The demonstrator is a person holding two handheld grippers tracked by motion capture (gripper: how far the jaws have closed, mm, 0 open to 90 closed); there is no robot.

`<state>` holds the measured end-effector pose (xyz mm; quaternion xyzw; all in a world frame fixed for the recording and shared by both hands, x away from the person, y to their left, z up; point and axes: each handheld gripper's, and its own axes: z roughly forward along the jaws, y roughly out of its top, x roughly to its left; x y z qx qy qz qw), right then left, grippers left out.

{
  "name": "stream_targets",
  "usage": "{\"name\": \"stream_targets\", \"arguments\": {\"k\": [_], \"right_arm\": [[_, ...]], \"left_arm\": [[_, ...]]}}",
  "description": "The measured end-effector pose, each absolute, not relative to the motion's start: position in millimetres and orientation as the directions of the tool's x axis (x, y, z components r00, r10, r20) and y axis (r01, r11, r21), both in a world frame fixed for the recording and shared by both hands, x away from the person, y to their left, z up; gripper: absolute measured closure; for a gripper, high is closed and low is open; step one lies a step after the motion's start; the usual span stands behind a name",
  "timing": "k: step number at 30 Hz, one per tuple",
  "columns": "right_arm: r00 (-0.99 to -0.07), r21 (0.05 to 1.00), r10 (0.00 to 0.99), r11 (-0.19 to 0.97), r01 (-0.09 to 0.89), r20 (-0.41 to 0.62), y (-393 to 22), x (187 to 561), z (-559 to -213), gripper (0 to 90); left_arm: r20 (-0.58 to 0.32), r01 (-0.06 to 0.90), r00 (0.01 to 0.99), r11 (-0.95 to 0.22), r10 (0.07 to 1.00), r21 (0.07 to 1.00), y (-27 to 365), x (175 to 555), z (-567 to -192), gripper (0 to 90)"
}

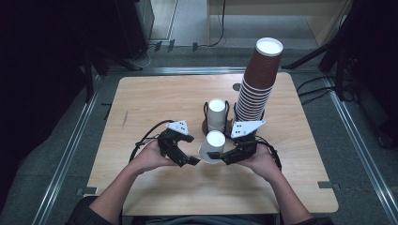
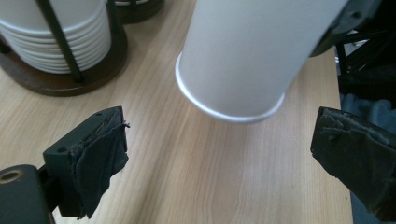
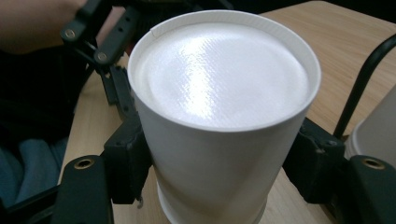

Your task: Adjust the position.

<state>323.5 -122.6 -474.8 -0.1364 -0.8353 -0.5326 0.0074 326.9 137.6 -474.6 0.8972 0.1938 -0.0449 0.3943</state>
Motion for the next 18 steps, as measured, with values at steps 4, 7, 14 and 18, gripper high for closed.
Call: {"name": "stream_targets", "arguments": {"k": [4,7,14,18], "right_arm": [[-0.963,0.903,0.207,0.359,0.237,0.171,-121.5,322.6,-473.6,31.3],[-0.964,0.914,0.195,0.329,0.238,0.181,-120.2,322.3,-472.7,31.5],[-0.965,0.92,0.18,0.309,0.241,0.193,-114.0,321.3,-473.4,31.5],[-0.963,0.922,0.169,0.293,0.252,0.21,-111.3,321.1,-475.4,31.6]], "left_arm": [[-0.239,0.379,0.923,-0.61,0.3,0.697,132.5,325.5,-479.0,3.5],[-0.237,0.374,0.926,-0.618,0.295,0.692,127.5,324.3,-483.4,2.4],[-0.235,0.363,0.931,-0.622,0.28,0.694,119.6,321.1,-487.0,2.5],[-0.253,0.37,0.927,-0.586,0.276,0.721,120.0,322.0,-485.4,4.9]]}}
